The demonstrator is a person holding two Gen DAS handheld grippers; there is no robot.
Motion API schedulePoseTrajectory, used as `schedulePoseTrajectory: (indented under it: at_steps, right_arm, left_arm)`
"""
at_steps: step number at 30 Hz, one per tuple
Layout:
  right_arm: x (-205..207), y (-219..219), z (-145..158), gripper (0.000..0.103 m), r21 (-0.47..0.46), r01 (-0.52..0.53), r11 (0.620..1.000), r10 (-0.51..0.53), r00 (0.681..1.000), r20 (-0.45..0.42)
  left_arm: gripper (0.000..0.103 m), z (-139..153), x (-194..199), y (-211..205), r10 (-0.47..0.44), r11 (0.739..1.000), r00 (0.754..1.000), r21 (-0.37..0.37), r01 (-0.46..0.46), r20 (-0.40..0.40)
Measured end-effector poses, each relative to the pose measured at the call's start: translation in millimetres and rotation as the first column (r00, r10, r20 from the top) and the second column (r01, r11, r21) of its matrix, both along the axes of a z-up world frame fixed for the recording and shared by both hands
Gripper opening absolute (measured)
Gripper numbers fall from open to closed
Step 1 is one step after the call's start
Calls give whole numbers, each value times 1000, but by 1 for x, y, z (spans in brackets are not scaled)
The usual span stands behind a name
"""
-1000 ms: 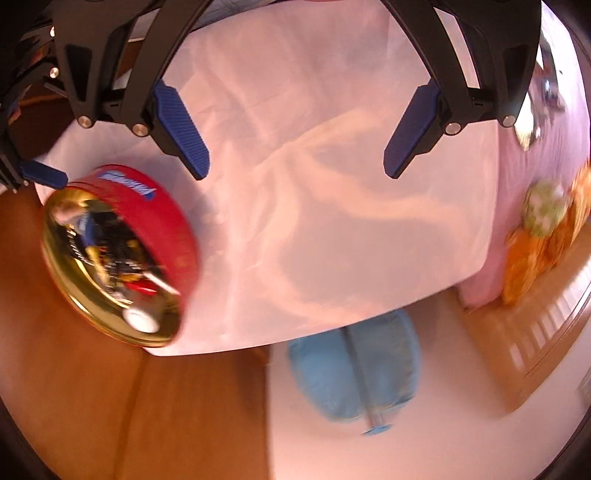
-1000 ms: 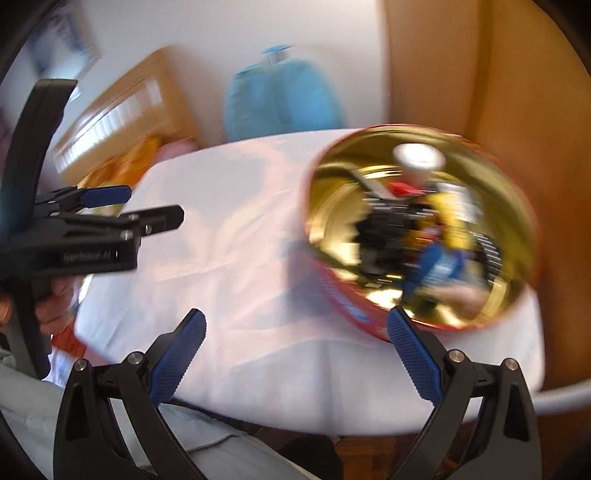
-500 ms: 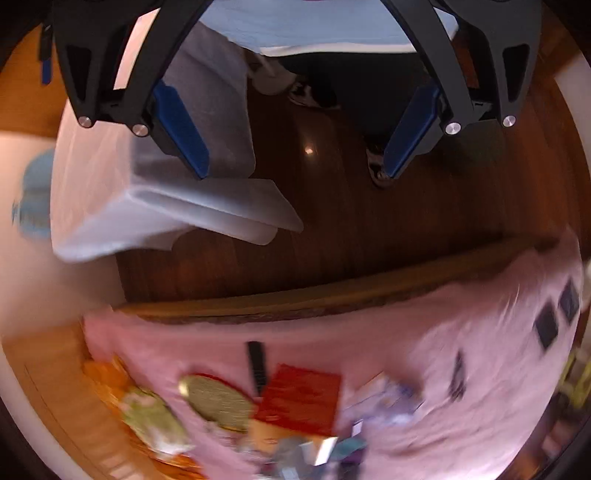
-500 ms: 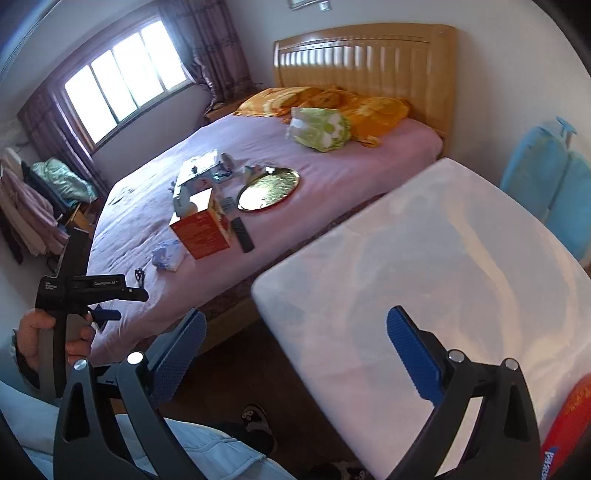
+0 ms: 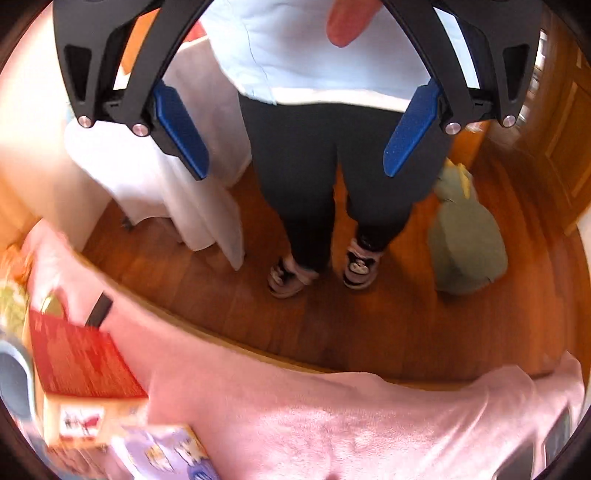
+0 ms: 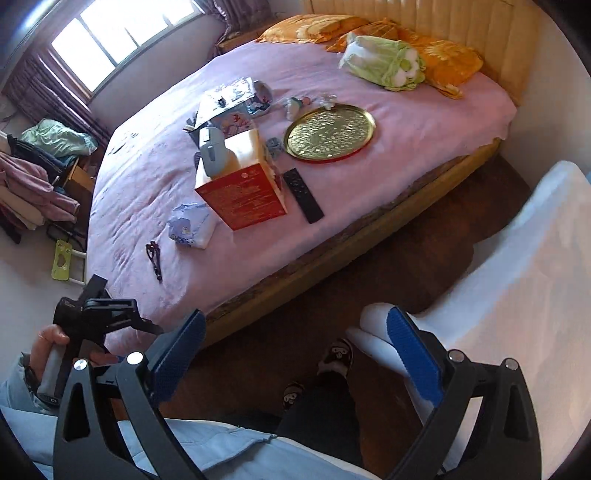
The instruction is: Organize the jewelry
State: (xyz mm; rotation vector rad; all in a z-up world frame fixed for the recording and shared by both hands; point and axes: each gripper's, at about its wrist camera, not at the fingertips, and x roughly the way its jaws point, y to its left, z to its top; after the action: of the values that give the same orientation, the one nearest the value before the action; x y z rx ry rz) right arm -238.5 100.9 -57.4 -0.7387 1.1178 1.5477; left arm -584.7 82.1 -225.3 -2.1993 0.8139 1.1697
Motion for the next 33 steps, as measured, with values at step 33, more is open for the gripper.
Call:
schedulePoseTrajectory:
  at_steps: [33]
  right_arm:
    - [-544,410,-322,99,49,-312,949,286,915,283]
  left_arm:
    - [93,-116,-323,303,-17,844,531,272,462,-847]
